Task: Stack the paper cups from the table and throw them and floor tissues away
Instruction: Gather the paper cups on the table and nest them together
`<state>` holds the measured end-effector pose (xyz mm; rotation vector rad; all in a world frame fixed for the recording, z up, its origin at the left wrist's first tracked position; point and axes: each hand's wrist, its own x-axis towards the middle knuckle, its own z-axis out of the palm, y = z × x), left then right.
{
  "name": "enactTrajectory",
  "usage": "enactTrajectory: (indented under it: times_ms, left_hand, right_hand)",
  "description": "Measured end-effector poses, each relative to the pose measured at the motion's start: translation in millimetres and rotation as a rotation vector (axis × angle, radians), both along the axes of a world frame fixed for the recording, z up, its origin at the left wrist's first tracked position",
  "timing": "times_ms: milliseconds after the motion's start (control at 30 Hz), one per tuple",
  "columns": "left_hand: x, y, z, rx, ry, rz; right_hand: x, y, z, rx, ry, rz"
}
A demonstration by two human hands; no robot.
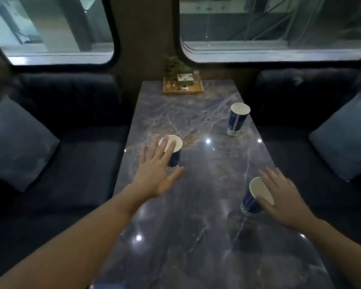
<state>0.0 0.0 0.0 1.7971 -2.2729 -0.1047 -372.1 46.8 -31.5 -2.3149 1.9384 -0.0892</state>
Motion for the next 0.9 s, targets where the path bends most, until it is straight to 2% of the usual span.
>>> enactTrajectory:
  times_ms: [67,367,567,900]
  left_hand:
    - [-4.2,-16.5,-11.8,0.031,-0.022,0.024]
    - [-10.5,-94.2,-44.4,0.094,-0.051,0.015]
    - [-16.6,-117.6,-72.5,0.321,0.042,0.136]
    - [-21.4,-118.5,-81.5,0.288,0.114,0.195]
  right_hand:
    - [1.3,-10.6,-5.6,0.057,-0.009,-0.027]
    - [9.0,-40.4,-30.5,0.069,-0.050,-0.036]
    - [12.4,-40.0,-37.4,0.012,-0.028,-0.087]
    - [12.8,-40.4,-34.5,0.011,-0.009,-0.064]
